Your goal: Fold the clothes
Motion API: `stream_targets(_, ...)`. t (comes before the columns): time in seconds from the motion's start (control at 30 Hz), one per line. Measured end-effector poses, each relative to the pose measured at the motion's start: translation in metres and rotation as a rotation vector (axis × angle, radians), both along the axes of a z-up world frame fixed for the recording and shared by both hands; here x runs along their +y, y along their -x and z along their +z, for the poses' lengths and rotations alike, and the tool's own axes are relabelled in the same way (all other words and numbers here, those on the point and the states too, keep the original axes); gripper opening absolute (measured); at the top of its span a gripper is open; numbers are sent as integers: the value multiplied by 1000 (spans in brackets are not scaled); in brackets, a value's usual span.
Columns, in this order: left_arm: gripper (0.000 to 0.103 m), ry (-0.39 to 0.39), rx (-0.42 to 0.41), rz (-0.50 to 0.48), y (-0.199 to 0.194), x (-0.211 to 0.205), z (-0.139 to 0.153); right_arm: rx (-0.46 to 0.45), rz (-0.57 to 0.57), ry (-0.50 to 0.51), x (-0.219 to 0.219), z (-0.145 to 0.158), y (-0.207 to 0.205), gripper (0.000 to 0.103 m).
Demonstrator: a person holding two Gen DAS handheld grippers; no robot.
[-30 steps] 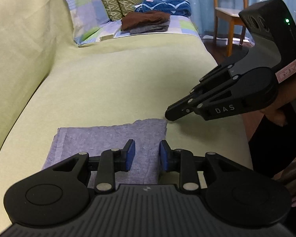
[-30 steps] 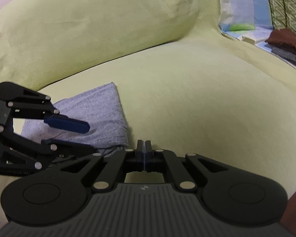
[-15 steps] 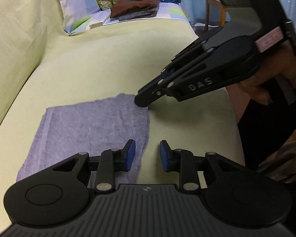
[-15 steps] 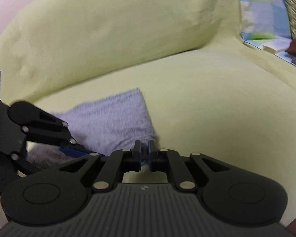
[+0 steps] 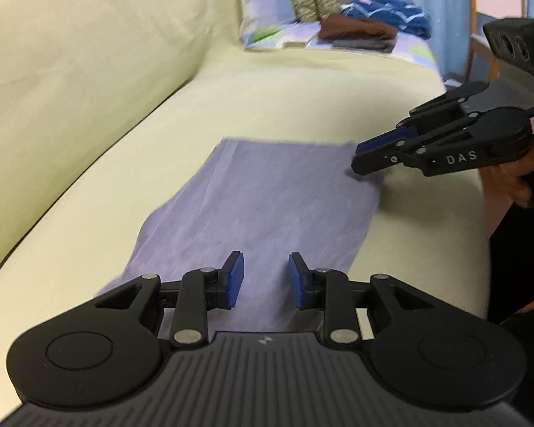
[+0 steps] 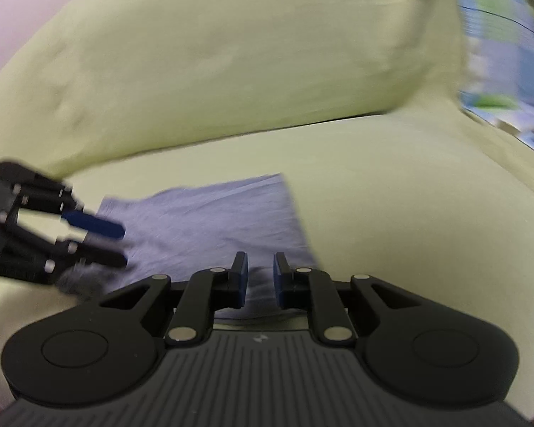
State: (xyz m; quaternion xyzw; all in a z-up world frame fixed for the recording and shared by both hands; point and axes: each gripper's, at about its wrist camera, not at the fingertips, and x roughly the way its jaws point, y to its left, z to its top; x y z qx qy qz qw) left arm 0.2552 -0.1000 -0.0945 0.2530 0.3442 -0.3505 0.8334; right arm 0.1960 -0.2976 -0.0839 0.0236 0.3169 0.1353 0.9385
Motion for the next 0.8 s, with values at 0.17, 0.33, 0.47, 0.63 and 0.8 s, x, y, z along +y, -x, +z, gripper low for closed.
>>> stream_targets(0.17, 35, -16, -19, 54, 12, 17, -6, 50, -87, 12, -9, -4, 1, 3)
stream_targets(0.33, 34, 32, -57, 96, 30, 46, 9, -45, -9, -20, 5, 9, 3, 9)
stream_targets(0.47, 35, 24, -75, -6, 52, 50, 13, -59, 142, -8, 35, 13, 6, 10)
stream_targets(0.63, 37, -59, -112, -88, 63, 36, -2, -50, 226, 10, 64, 17, 6, 14)
stream_targets(0.8, 16, -41, -112, -50, 48, 38, 3, -34, 244, 28, 71, 15, 9, 15)
